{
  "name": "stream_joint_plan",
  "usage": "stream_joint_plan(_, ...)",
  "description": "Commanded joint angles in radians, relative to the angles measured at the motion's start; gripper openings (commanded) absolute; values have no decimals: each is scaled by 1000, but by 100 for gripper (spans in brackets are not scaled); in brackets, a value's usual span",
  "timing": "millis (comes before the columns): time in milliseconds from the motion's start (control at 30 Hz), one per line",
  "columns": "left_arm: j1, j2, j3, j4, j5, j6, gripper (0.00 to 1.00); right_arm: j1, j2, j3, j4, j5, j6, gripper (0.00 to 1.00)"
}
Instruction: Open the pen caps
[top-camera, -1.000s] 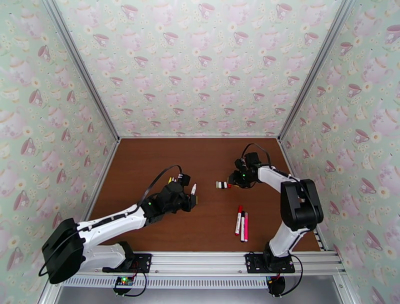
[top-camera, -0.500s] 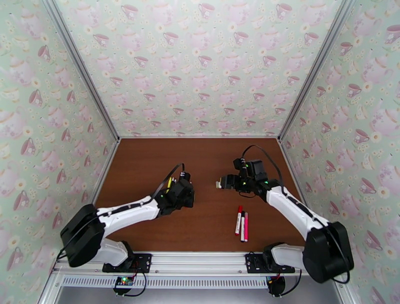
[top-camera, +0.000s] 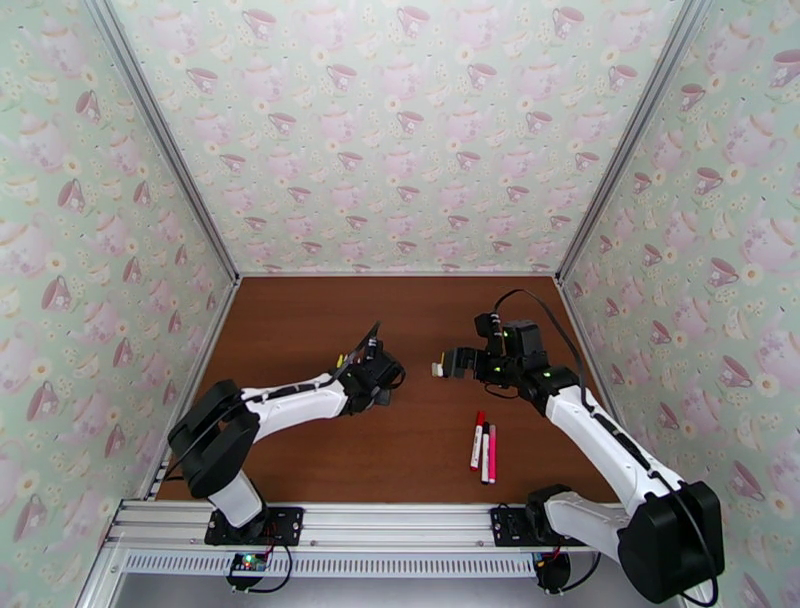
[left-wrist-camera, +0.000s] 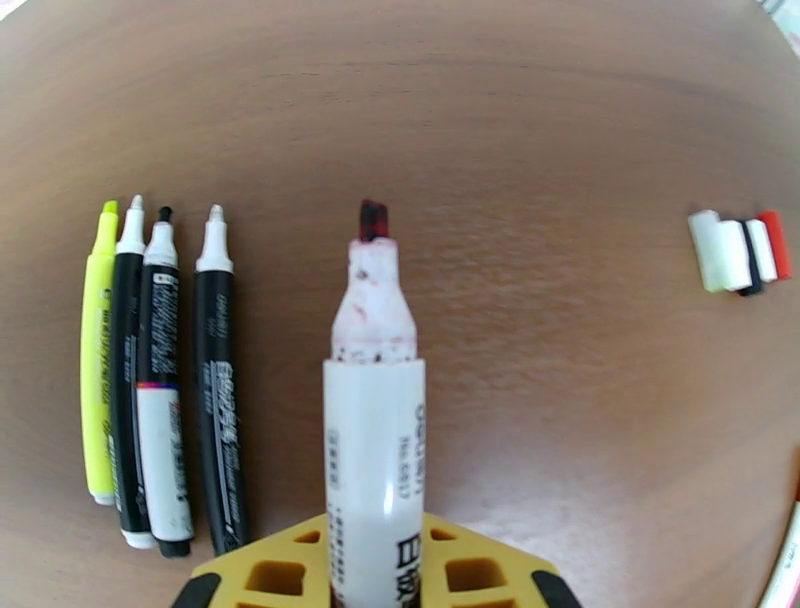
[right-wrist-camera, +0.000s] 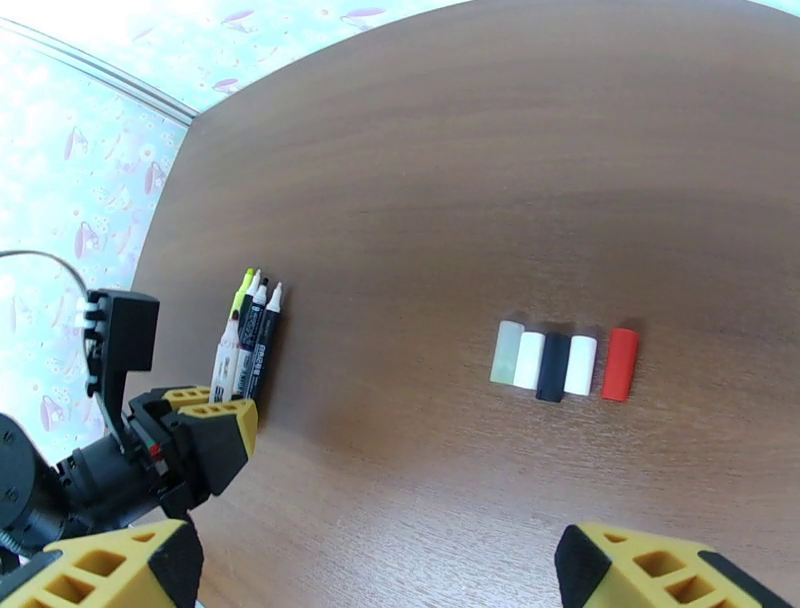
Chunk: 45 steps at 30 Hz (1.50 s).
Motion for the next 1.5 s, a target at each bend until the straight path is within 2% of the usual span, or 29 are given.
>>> stream_joint_plan(0,21,38,39,-32,-41,30,9,5,-13,8,-20,18,-13,100)
stream_joint_plan(233,44,113,85,-50,-55,47,10,5,-24,2,-24,18,-8,100)
stream_joint_plan(700,61,221,163,-121,-78,59,19,5,-33,-13,-20,8,6,100)
stream_joint_plan(967,65,206,163,-140,-104,56,26,5,-31,-23,-24,8,16,100)
stream_joint_plan(1300,71,178,169,-164,-134,61,28,6,-65,-70,-17,29,48,100)
stream_joint_plan(1467,71,109,166,-175,-118,57,28,7,-64,-89,-53,92,101,92)
